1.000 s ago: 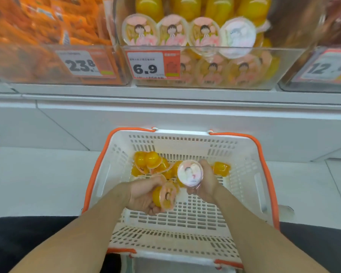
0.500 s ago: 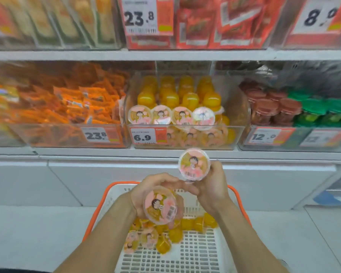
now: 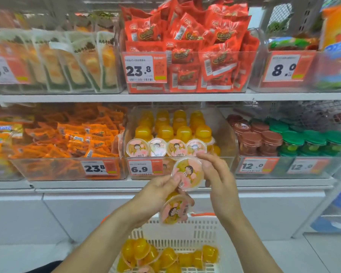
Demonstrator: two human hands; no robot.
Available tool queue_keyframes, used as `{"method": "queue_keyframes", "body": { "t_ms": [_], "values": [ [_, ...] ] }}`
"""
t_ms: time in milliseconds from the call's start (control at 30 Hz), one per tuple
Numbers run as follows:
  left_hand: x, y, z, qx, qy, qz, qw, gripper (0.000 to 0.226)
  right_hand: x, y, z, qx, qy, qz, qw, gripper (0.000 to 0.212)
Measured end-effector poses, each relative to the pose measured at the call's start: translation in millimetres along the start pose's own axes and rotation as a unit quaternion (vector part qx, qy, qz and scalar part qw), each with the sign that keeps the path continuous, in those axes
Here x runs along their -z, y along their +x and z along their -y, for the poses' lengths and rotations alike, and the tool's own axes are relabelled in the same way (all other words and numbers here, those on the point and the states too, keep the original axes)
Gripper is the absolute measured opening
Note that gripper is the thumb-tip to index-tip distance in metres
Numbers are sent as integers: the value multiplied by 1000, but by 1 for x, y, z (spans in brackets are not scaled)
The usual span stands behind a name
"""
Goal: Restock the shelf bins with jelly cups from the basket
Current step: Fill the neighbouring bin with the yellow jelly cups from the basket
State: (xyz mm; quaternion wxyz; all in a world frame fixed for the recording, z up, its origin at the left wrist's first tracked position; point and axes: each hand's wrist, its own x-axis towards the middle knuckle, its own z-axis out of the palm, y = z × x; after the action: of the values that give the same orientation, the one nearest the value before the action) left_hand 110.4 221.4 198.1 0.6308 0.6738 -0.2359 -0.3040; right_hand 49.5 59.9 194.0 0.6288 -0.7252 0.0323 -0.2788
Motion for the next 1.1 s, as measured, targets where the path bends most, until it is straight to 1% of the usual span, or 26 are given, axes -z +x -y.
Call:
{"method": "queue_keyframes", "body": {
  "t_ms": [67, 133, 200, 267, 333, 400, 467, 533, 633, 700, 800, 933, 1000, 1100],
  "values": [
    [5, 2, -11, -20, 40, 0, 999, 39, 7, 9, 18, 29, -55, 6, 998, 16],
    [9, 5, -22, -32, 58, 2, 998, 42, 11, 18, 32, 47, -139, 28, 989, 10],
    [13, 11, -29, -35, 77, 2, 996, 46, 14, 27, 43, 47, -224, 55, 972, 10],
    [18, 20, -33, -37, 84, -3, 996, 43, 16, 38, 54, 17, -284, 95, 954, 11],
    [19, 30, -34, -35, 87, -19, 995, 42, 18, 50, 60, -15, -305, 120, 945, 14],
    [19, 43, -30, -41, 83, -41, 995, 41, 17, 60, 63, -36, -301, 124, 945, 13],
    [16, 51, -31, -48, 43, -74, 995, 39, 15, 67, 62, -40, -287, 103, 951, 13],
    [16, 57, -32, -49, 19, -93, 994, 42, 12, 76, 58, -2, -314, 57, 948, 13],
    [16, 58, -26, -39, -21, -99, 994, 45, 10, 96, 46, 75, -396, -38, 914, 14],
    [15, 57, -22, -29, -33, -93, 995, 47, 12, 115, 34, 109, -436, -78, 890, 15],
    [13, 56, -16, -12, -32, -102, 994, 47, 19, 145, 10, 159, -537, -74, 825, 17],
    [13, 54, -14, -6, -20, -120, 993, 44, 29, 181, -8, 187, -608, -70, 768, 18],
    [12, 54, -16, -4, -32, -132, 991, 43, 31, 199, -13, 178, -643, -65, 742, 21],
    [11, 58, -19, 5, -43, -137, 990, 43, 32, 223, -22, 147, -690, -15, 709, 24]
  ]
}}
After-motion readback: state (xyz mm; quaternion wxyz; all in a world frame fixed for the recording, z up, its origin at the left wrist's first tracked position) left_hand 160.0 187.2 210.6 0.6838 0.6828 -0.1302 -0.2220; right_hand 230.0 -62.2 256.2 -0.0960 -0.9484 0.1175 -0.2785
